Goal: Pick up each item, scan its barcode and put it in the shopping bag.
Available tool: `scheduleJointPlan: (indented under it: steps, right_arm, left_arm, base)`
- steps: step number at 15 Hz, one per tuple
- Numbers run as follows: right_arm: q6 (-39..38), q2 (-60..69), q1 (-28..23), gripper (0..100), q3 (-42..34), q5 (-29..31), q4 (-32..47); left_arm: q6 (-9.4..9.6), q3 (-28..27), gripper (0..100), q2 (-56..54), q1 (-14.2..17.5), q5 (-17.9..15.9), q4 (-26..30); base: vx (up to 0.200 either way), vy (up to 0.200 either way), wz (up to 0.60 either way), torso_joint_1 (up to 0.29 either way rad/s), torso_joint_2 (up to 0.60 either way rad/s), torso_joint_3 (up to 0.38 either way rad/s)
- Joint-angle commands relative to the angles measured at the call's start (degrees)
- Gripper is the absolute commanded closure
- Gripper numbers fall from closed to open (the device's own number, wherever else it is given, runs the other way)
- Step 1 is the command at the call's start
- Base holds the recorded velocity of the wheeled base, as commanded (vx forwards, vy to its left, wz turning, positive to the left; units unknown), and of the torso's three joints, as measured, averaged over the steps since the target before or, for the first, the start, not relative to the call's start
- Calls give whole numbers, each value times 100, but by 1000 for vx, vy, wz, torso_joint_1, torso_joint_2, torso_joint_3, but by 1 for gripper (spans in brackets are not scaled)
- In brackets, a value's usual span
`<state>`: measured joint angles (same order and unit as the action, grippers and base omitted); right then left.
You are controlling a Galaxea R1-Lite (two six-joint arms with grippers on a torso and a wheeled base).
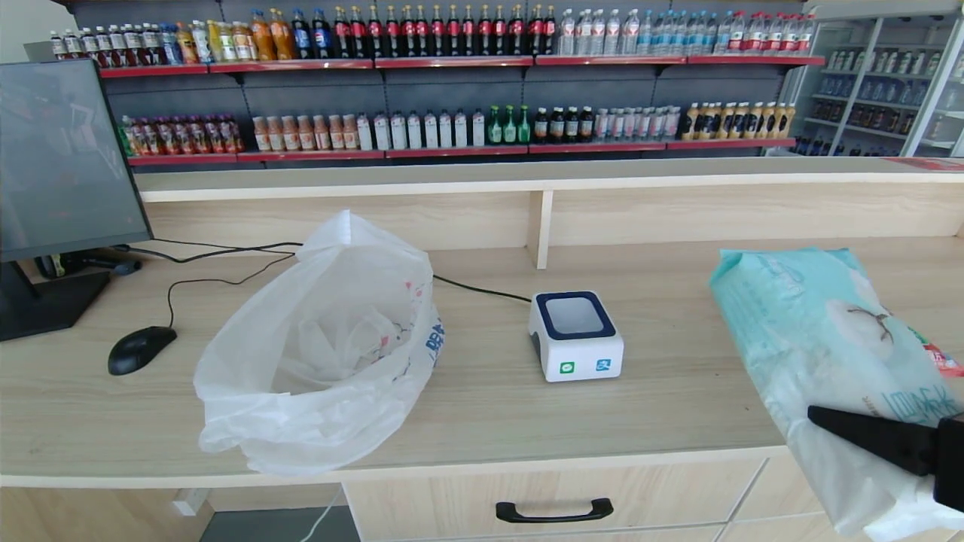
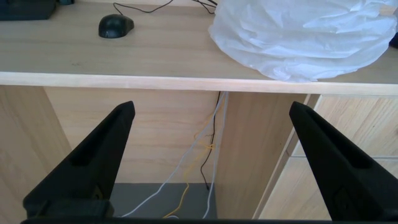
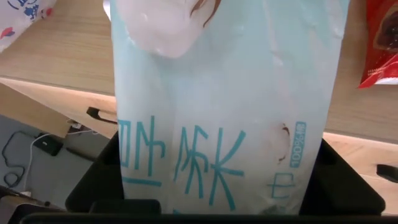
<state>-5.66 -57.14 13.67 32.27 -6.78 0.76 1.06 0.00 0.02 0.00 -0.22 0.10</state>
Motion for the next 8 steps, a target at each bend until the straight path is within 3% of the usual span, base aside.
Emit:
scheduleJointPlan:
  steps: [1, 4, 6, 8]
  right_arm:
    - [-58, 361, 13, 100, -221, -60, -32]
    - [-366, 396, 13, 100, -107, -869, -49]
    - [-1175, 177, 198, 100, -168, -1265, -401]
    - [-2730, -421, 919, 100, -186, -1300, -1904]
  left_arm:
    - [-1, 0, 0, -2, 0, -4, -1]
    - [-1, 0, 0, -2, 0, 4, -1]
    - [-1, 0, 0, -2, 0, -4, -1]
    - [-1, 0, 0, -2, 0, -4, -1]
  base:
    - [0, 0, 0, 0, 0, 0]
    - [0, 0, 0, 0, 0, 0]
    - [0, 0, 0, 0, 0, 0]
    - [0, 0, 0, 0, 0, 0]
